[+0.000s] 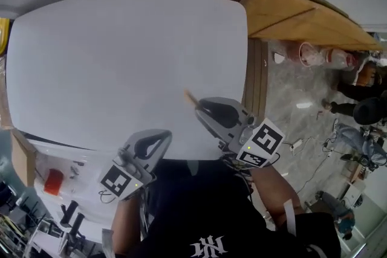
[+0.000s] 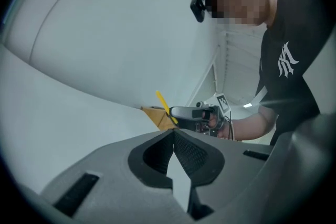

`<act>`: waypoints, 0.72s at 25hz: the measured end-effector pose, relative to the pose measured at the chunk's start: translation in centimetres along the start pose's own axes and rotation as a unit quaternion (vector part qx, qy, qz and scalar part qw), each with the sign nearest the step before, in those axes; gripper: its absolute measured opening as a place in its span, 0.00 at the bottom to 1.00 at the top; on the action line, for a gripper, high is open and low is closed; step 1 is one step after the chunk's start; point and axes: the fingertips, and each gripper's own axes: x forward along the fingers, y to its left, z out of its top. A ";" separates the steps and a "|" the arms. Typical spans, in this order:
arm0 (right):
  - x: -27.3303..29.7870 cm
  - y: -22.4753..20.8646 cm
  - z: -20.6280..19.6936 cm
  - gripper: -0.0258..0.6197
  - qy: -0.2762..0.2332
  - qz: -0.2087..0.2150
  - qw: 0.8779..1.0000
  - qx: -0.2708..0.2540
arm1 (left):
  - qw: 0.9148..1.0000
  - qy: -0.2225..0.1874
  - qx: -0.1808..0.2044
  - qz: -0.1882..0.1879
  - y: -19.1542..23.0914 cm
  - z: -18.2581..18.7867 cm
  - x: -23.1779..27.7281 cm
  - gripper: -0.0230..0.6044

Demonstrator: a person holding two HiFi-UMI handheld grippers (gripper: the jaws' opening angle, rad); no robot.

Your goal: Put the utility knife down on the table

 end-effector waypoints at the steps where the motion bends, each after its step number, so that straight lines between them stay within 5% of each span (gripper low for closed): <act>1: 1.3 -1.2 -0.9 0.12 0.013 -0.006 1.000 0.007 | 1.000 0.008 -0.001 0.000 1.3 -0.6 0.0 0.05; 8: 9.4 -6.8 -8.1 0.13 0.142 -0.050 0.989 0.004 | 0.999 0.022 0.020 -0.026 8.8 -3.0 1.1 0.05; 13: 11.2 -9.1 -11.0 0.13 0.243 -0.101 0.961 -0.085 | 0.999 -0.007 0.026 -0.041 10.9 -2.8 1.1 0.05; 18: 12.6 -9.1 -11.8 0.13 0.284 -0.117 0.938 -0.160 | 0.998 -0.009 0.037 -0.059 10.9 -3.4 1.0 0.04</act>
